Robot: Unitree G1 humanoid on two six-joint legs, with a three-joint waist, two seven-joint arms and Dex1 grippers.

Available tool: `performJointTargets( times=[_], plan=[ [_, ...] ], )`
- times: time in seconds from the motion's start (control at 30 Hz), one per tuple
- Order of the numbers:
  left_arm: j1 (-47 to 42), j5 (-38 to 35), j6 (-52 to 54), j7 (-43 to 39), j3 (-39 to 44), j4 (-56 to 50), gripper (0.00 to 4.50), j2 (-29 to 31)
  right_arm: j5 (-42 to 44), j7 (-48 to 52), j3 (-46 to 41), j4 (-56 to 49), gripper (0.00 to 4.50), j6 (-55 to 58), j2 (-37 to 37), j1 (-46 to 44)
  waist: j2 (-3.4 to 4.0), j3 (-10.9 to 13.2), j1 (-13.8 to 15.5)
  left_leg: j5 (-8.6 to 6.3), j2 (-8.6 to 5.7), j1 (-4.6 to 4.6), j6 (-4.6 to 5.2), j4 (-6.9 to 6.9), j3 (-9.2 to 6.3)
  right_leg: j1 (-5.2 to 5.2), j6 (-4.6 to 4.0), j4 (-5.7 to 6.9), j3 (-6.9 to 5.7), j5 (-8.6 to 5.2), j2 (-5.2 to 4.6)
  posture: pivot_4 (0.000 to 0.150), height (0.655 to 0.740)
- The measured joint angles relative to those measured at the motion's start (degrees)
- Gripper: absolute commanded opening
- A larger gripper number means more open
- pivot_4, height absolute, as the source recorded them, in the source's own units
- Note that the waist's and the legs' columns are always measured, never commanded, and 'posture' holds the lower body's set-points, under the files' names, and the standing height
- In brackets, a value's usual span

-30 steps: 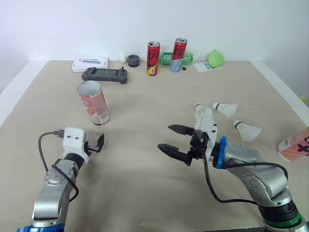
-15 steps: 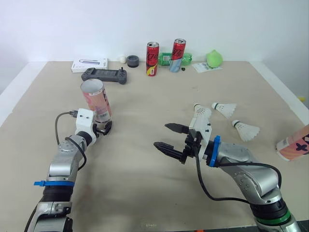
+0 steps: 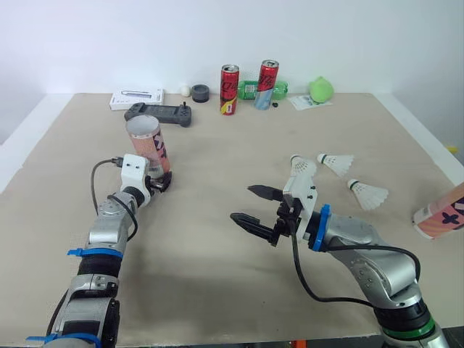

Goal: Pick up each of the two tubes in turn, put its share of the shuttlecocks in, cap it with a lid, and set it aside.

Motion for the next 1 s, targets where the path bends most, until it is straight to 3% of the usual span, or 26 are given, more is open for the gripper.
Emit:
performJointTargets(
  times=[0.17, 0.2, 0.23, 0.5, 0.63, 0.8, 1.0],
  plan=[
    [-2.0, 0.6, -2.1, 0.0, 0.0, 3.7, 4.50, -0.1, -0.1, -0.2, 0.0, -0.4, 4.48, 0.0, 0.0, 0.4, 0.01, 0.0, 0.0, 0.08, 0.00, 0.00, -0.06, -0.01, 0.00, 0.00, -0.04, 0.00, 0.00, 0.02, 0.00, 0.150, 0.7400],
    [-2.4, 0.7, -2.7, 0.0, 0.0, 4.7, 3.93, -0.1, -0.1, -0.2, 0.0, -0.6, 4.50, 0.0, 0.0, 0.4, 0.01, 0.0, 0.0, 0.10, 0.00, 0.00, -0.07, -0.01, 0.00, 0.00, -0.05, 0.00, 0.00, 0.03, 0.00, 0.150, 0.7400],
    [-2.7, 0.7, -3.1, 0.1, 0.0, 5.2, 3.69, -0.1, -0.1, -0.3, 0.0, -0.7, 4.50, 0.0, 0.0, 0.4, 0.01, 0.0, 0.0, 0.12, 0.00, 0.00, -0.09, -0.01, 0.00, -0.01, -0.06, 0.00, 0.00, 0.03, 0.00, 0.150, 0.7400],
    [-2.9, 0.9, -4.4, 0.2, 0.2, 6.0, 3.69, -0.2, -1.1, -0.9, 0.0, -1.2, 4.50, -0.1, 0.1, 1.0, 0.01, 0.0, -0.1, 0.14, 0.00, 0.00, -0.13, -0.08, 0.01, -0.03, -0.06, -0.01, 0.00, 0.04, -0.01, 0.150, 0.7400],
    [-1.2, 1.2, -5.1, 1.3, 0.6, 3.9, 3.69, 0.1, -9.5, -7.5, 0.1, 1.5, 4.50, -3.5, 1.8, 0.9, 0.01, 0.0, -0.2, 0.15, 0.02, -0.01, -0.14, -0.13, 0.07, -0.10, 0.01, -0.03, 0.02, 0.08, -0.02, 0.150, 0.7400],
    [6.3, 8.8, -8.3, 4.4, -2.0, -5.3, 3.69, 5.7, -19.0, -20.4, -3.6, 10.9, 4.50, -4.6, 6.9, 0.2, -0.04, 0.0, -0.3, 0.18, 0.10, -0.20, -0.20, -0.46, 0.15, -0.47, -0.11, -0.04, 0.10, 0.04, 0.05, 0.150, 0.7400],
    [11.3, 16.3, -8.1, 6.6, -4.1, -14.9, 3.69, 9.4, -21.0, -22.7, -4.7, 18.3, 4.50, -5.0, 9.0, -2.1, -0.04, 0.0, 0.0, 0.19, 0.07, -0.36, -0.22, -0.68, 0.10, -0.50, -0.06, -0.40, 0.05, 0.04, 0.00, 0.150, 0.7400]
  ],
)
